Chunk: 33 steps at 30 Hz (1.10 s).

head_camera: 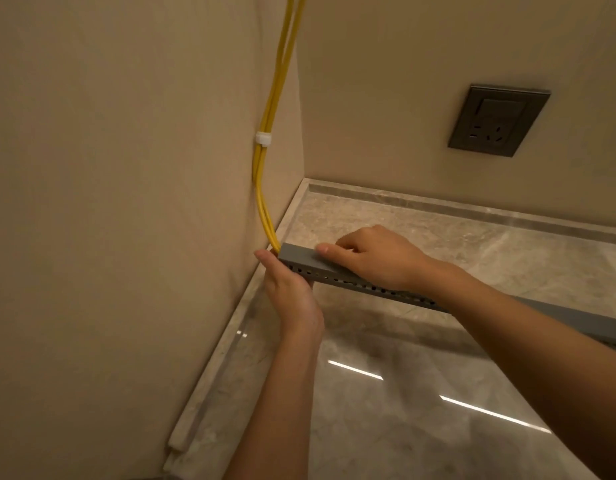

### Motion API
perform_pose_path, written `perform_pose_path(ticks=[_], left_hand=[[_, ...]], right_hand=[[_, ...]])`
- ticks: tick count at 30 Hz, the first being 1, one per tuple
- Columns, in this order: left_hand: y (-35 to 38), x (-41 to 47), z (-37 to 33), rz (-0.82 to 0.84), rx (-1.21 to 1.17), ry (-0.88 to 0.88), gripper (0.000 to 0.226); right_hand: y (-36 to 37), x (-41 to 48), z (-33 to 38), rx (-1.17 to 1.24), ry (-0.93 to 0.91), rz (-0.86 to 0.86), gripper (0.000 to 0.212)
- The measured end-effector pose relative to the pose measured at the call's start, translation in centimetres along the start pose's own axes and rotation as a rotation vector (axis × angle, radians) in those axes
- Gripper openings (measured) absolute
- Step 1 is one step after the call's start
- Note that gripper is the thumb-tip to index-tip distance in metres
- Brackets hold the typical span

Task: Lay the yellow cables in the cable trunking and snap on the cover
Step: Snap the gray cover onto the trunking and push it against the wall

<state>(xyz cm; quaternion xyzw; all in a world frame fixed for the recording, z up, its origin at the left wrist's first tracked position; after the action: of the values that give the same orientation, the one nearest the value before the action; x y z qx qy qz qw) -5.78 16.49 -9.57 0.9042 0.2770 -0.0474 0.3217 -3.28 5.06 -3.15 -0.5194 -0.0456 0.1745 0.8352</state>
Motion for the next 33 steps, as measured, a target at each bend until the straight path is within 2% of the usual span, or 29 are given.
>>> perform_pose_path(ticks=[5, 8, 17, 27, 33], left_hand=[[0.8, -0.3, -0.4, -0.050, 0.035, 0.050, 0.035], [1.2, -0.4, -0.5, -0.080, 0.015, 0.061, 0.036], [1.2, -0.2, -0.4, -0.068, 0.013, 0.100, 0.049], [1.3, 0.3, -0.4, -0.074, 0.042, 0.100, 0.051], [1.3, 0.3, -0.4, -0.038, 0.030, 0.149, 0.061]], right_hand=[[-0.8, -2.1, 1.0, -0.273, -0.327, -0.265, 0.054], [-0.9, -2.6, 1.5, -0.317, -0.393, -0.310, 0.039], [-3.0, -2.2, 2.1, -0.132, -0.356, -0.310, 0.036], [-1.8, -2.3, 1.3, -0.125, -0.304, -0.278, 0.032], [-2.0, -2.4, 1.1, -0.134, -0.293, -0.234, 0.033]])
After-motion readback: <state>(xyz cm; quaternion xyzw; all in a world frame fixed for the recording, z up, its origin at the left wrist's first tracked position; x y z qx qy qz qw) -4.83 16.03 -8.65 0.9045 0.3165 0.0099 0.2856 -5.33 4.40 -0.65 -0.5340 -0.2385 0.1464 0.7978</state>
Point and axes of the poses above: each hand's wrist, its own x-axis towards the middle knuckle, its own y-axis out of the palm, z = x × y, the point moved 2 cm from there along x, towards the middle knuckle, and after that the axes turned 2 degrees about y, right-handed, at the moved point
